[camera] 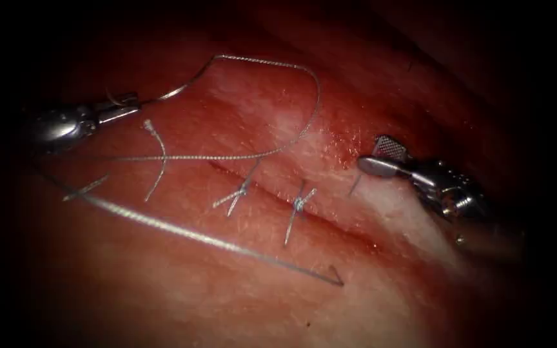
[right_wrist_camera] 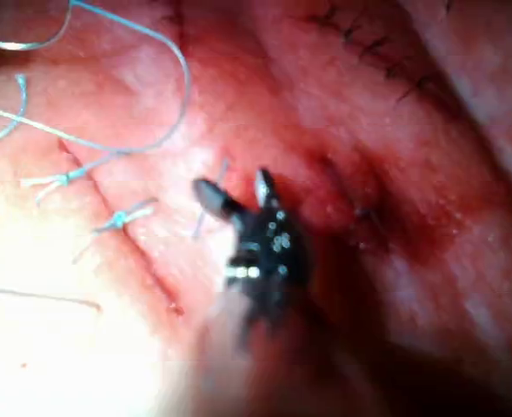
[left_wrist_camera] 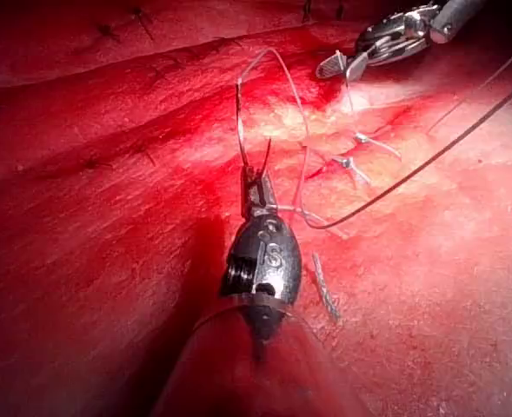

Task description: Wound Closure

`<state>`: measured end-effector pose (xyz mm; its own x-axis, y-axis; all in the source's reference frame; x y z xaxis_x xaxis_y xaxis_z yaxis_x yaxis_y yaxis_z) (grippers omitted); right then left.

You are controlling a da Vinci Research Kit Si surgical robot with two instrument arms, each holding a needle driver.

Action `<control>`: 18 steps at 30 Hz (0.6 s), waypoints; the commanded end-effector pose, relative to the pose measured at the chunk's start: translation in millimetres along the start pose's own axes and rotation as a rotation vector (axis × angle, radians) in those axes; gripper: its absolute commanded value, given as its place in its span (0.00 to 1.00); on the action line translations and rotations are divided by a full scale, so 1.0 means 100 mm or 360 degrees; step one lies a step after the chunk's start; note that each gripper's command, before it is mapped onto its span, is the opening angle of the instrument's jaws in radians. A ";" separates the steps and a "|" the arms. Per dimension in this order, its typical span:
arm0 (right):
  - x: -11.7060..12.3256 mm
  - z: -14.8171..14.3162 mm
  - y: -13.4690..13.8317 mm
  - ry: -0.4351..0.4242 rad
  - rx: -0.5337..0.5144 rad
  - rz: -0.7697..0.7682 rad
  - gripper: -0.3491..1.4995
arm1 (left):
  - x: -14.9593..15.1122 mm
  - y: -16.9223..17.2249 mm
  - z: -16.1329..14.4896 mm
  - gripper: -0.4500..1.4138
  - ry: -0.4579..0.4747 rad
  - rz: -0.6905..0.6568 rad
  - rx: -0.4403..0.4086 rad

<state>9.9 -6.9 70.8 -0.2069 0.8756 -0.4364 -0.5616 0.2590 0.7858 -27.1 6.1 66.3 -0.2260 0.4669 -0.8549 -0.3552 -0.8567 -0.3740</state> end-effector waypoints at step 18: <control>0.016 -0.007 -0.017 0.0117 -0.0149 -0.0083 0.00 | -0.008 0.006 0.000 0.00 0.0000 0.0001 -0.0012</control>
<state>9.2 -5.7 67.5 -0.2233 0.8233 -0.5219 -0.6470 0.2753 0.7111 -26.6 5.6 66.1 -0.2263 0.4653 -0.8558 -0.3494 -0.8589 -0.3746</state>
